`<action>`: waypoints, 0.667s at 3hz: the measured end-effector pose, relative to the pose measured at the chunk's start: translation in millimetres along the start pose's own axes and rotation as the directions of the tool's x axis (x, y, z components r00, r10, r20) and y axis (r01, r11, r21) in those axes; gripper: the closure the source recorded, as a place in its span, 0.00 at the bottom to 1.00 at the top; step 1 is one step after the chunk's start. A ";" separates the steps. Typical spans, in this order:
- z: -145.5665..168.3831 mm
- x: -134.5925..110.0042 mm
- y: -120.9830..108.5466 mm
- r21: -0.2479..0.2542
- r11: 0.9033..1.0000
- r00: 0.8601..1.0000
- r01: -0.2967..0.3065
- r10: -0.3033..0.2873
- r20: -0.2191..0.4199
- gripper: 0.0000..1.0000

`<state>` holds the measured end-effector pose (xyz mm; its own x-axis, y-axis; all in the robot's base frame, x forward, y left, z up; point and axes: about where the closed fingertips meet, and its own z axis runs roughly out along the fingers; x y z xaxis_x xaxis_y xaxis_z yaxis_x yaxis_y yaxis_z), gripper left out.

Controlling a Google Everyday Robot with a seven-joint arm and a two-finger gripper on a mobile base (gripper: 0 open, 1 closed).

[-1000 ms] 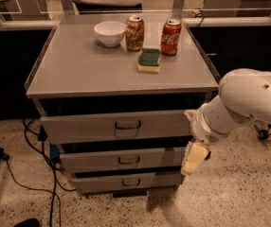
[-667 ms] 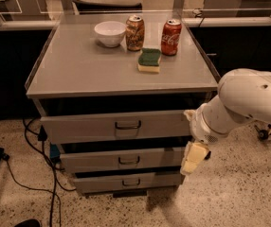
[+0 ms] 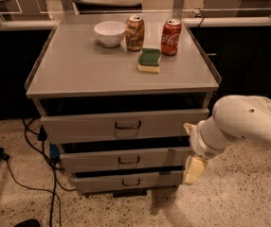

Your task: Open middle drawer

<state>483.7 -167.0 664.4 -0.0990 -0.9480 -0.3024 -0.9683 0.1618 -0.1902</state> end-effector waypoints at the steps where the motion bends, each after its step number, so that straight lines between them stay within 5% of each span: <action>1: 43.2 14.6 7.4 -0.005 1.000 1.000 0.009 -0.009 0.025 0.00; 2: 82.8 22.6 14.6 -0.021 1.000 0.998 0.017 -0.015 0.064 0.00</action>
Offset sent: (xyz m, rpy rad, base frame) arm 0.0050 0.0079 -0.1406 0.1120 0.0125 0.0556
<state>486.2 -163.4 577.5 -0.0693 -0.9307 -0.3591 -0.9743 0.1405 -0.1759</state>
